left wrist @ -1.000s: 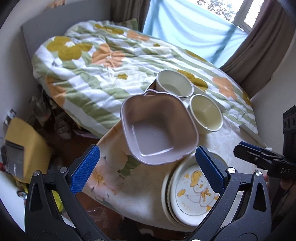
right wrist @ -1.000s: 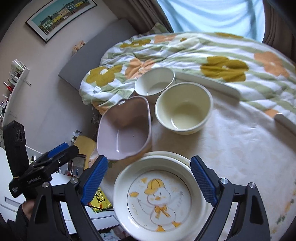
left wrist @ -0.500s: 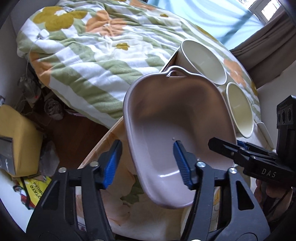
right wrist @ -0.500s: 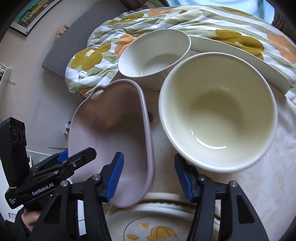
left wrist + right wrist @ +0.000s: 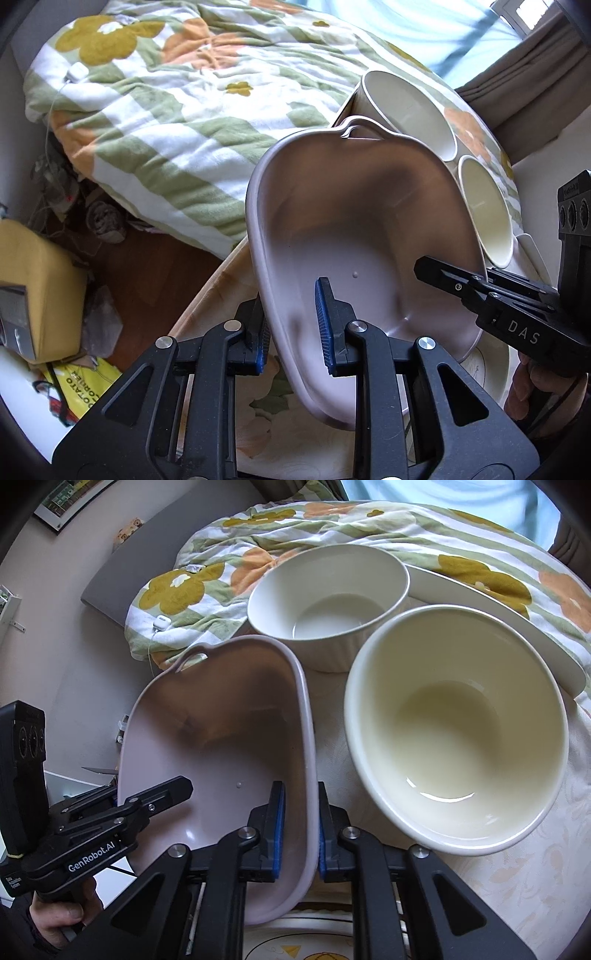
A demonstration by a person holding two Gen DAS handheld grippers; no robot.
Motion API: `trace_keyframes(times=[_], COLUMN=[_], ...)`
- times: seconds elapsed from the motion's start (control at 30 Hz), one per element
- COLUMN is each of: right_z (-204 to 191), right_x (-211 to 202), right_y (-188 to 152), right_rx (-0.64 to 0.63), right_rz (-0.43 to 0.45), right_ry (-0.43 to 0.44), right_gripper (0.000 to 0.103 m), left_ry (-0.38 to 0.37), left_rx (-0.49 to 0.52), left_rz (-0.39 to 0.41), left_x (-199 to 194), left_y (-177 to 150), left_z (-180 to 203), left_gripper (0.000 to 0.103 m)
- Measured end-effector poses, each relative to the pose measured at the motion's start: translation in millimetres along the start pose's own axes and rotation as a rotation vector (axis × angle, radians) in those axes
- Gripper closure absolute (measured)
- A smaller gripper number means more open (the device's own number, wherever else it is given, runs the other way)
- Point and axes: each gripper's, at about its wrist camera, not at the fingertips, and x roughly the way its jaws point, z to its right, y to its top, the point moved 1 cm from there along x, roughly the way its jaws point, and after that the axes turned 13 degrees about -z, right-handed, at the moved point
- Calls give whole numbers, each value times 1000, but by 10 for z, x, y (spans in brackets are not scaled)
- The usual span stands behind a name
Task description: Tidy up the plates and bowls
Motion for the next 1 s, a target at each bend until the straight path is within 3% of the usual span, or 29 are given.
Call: trace_keyframes(times=[0.17, 0.4, 0.7, 1.0], right_z=[-98, -182, 140, 755], right_x=[-173, -738, -1469, -1977], right_y=[-101, -481, -1559, -2667], right_rx=[-21, -43, 19, 201], right_rz=[57, 170, 301, 397], right_ry=[12, 38, 17, -53], right_gripper=[90, 90, 90, 90], left_ry=[34, 57, 29, -45], left_rx=[26, 67, 205, 398], left_rz=[54, 132, 201, 166], left_x=[-243, -731, -1141, -1046], left_y=[-103, -485, -1274, -2015], left_z=[112, 485, 1390, 2502], left_gripper=[83, 83, 83, 83])
